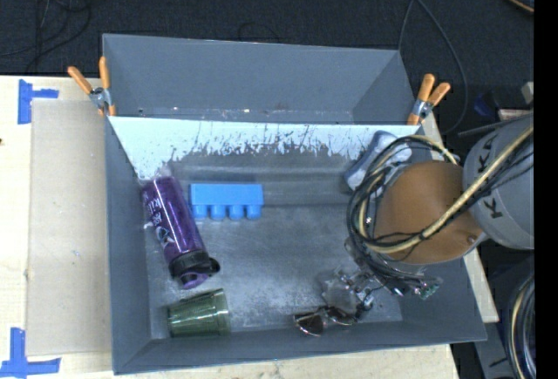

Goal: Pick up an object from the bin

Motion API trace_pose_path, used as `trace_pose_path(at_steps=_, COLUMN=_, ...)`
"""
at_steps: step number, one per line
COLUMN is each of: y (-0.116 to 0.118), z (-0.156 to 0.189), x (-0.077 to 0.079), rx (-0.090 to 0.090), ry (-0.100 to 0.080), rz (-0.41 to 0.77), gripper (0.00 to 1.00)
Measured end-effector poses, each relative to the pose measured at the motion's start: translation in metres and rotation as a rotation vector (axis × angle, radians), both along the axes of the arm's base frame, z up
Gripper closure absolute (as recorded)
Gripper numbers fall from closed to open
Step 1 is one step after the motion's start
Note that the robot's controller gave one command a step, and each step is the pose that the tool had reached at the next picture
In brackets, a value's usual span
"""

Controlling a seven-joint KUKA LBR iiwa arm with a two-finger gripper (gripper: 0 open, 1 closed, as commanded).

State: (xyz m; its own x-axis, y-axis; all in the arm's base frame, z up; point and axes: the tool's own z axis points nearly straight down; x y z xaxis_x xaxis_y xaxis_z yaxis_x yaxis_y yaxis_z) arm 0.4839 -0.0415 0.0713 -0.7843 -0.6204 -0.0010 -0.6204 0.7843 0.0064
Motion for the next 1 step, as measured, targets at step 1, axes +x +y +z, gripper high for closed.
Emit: trace_pose_path(at_steps=1, y=0.0012, z=0.0162, x=0.0022, rx=0.000, ry=0.017, rz=-0.004, gripper=1.00)
